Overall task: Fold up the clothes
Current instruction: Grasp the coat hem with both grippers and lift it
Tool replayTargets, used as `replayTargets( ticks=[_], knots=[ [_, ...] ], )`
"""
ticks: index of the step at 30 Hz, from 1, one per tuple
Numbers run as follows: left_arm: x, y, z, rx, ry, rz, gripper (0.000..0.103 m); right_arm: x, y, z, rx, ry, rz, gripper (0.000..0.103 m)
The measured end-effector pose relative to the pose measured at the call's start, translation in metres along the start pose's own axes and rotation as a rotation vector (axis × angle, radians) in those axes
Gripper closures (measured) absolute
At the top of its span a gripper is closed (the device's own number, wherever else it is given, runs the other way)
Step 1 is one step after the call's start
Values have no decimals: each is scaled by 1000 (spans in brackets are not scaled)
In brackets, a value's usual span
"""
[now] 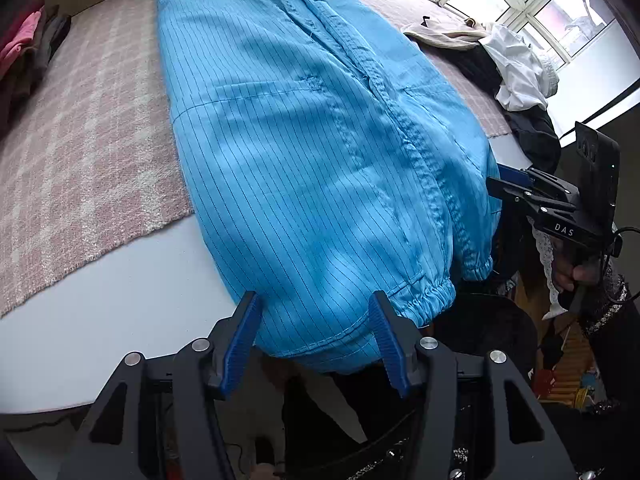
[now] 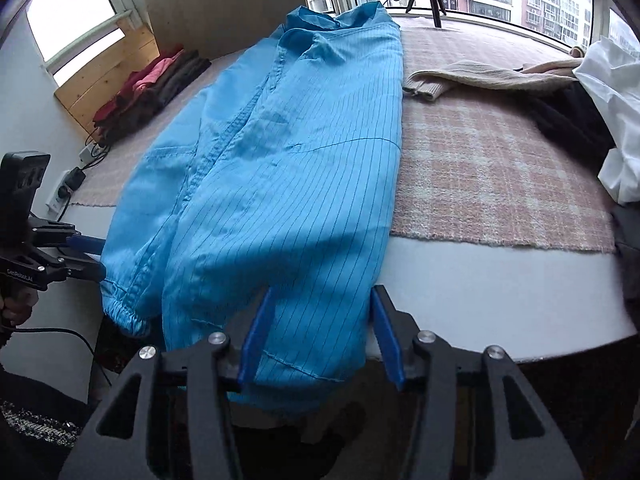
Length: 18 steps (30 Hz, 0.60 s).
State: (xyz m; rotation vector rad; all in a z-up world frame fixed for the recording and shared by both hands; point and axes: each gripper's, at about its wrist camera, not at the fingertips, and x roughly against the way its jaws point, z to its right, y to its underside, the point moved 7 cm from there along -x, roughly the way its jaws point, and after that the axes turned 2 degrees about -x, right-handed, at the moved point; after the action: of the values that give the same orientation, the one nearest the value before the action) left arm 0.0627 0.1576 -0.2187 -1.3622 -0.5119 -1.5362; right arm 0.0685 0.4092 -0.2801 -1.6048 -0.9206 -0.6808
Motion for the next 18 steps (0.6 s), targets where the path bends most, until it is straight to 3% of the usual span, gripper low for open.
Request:
replayTargets(
  ticks=[1,2,3,5,6,13,15,18],
  knots=[
    [0,-1,1,-2,6,6,51,0,-1,0,7,-3,-2,64],
    [-1,0,1,-7,11,6,59,-1,-3,1,2,-8,-8,67],
    [-2,-1,1,-11,2,7,73,-2,-5,1,-5,-12,-15,74],
    [-3,-2,1,-12,16,4,87,-4,-8,5,-39,-26,-37,87],
    [-3,-2,1,-10,38,0,103,-5,-9,7,-61,-43,-49,91],
    [10,-9,0,34,184,22,102,1,-18,12,-245,-173,-65,97],
    [17,-13,-3,23,167,44,102,8,-21,11,-261,-179,-50,98],
    [22,-16,-7,37,205,49,103,20,-28,6,-272,-185,-31,98]
  ],
)
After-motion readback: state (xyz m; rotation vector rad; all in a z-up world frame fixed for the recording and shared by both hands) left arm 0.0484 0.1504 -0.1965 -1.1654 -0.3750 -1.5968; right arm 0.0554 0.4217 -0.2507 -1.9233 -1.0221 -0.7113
